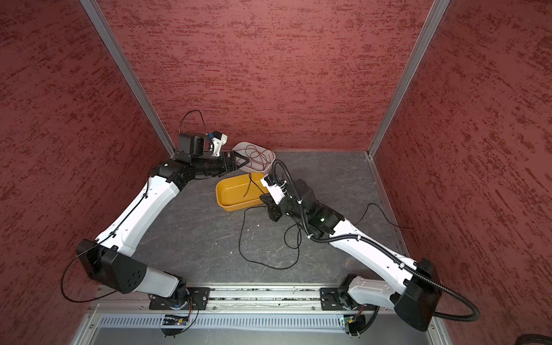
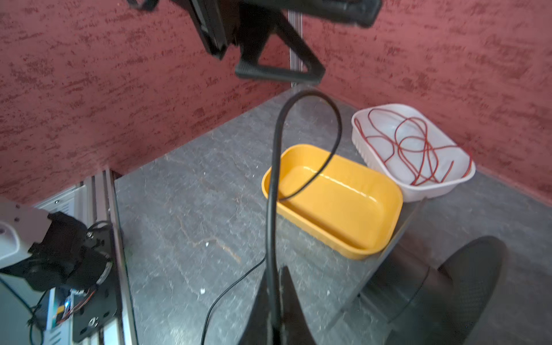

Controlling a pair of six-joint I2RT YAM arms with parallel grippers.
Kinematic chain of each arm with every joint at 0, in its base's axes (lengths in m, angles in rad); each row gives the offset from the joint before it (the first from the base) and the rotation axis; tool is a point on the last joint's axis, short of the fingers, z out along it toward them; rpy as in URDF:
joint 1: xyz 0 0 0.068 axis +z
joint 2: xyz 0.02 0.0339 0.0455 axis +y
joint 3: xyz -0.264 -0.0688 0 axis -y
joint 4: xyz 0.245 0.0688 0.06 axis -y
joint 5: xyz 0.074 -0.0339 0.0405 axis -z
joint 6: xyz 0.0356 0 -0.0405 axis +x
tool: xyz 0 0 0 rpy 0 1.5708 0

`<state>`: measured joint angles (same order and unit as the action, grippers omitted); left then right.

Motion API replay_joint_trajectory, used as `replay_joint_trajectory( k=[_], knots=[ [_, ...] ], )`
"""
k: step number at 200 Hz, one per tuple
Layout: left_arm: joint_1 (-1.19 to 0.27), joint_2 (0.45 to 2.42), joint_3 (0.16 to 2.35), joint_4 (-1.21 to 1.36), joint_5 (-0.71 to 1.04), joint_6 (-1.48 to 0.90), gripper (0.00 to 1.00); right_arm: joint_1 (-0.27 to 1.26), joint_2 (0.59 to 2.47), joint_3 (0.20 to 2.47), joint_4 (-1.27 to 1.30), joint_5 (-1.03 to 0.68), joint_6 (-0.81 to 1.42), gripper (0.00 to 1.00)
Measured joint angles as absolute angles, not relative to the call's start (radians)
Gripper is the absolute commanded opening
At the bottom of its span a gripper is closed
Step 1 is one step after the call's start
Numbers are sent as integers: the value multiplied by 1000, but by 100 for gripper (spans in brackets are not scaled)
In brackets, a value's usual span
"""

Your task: Wrap the cables

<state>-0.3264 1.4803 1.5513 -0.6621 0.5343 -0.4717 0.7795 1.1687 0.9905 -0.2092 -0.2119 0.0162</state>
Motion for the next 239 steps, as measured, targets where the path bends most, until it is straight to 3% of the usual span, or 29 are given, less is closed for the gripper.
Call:
replay_joint_trajectory(
  k=[62,149,239],
  knots=[
    [-392,1588,1563,-710,545,-438,75,732,1156,868,-322,-268,81,0],
    [-446,1674,1592,-734,543,-437,69,722,1334,815,-166,-257,161,0],
    [-530,1770,1660,-747,545,-413,57,708,1316,816,-80,-220,162,0]
  ],
)
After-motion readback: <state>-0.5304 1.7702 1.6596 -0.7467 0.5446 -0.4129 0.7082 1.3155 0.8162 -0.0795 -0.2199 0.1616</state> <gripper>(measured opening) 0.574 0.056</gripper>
